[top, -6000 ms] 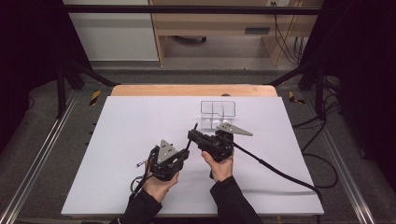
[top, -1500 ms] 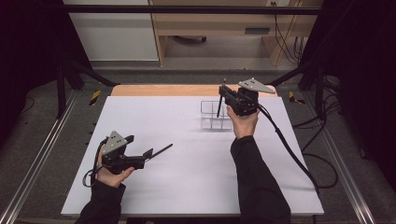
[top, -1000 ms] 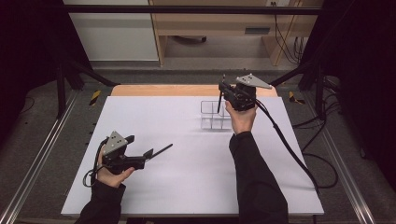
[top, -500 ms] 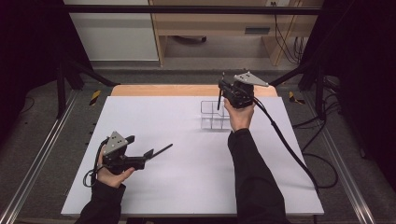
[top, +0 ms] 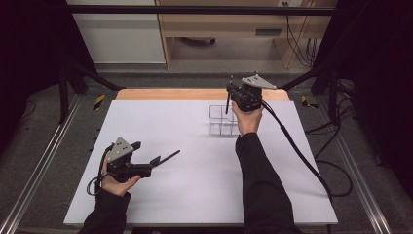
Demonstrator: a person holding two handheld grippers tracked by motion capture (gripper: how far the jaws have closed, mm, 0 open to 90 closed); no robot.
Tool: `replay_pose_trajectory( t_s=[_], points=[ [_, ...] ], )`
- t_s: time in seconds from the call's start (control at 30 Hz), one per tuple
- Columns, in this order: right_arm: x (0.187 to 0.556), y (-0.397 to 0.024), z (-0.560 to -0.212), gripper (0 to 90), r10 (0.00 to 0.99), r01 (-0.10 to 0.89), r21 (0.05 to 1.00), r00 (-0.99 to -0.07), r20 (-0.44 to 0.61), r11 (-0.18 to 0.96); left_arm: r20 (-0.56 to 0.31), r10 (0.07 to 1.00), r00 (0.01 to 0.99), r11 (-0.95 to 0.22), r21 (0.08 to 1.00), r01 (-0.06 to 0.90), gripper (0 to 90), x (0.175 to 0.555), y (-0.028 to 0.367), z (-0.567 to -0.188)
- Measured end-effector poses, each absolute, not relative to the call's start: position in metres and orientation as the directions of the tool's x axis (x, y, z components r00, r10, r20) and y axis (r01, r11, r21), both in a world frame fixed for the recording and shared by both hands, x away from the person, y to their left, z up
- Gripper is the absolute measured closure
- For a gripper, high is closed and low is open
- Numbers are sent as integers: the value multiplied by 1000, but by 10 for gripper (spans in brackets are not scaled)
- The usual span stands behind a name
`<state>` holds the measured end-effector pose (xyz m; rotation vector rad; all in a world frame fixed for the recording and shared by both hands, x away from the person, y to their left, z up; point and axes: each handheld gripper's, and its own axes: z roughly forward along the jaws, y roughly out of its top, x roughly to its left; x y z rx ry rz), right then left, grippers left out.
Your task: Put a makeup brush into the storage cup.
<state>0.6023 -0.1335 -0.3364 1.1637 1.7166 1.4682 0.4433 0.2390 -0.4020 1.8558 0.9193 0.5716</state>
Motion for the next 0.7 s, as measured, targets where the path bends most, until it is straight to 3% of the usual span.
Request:
replay_pose_trajectory(
  t_s=[0.7],
  points=[
    [610,-124,-354,840,896,278,960,-432,102,25,3,797,604,-267,899,346,109,443,240,-402]
  ],
)
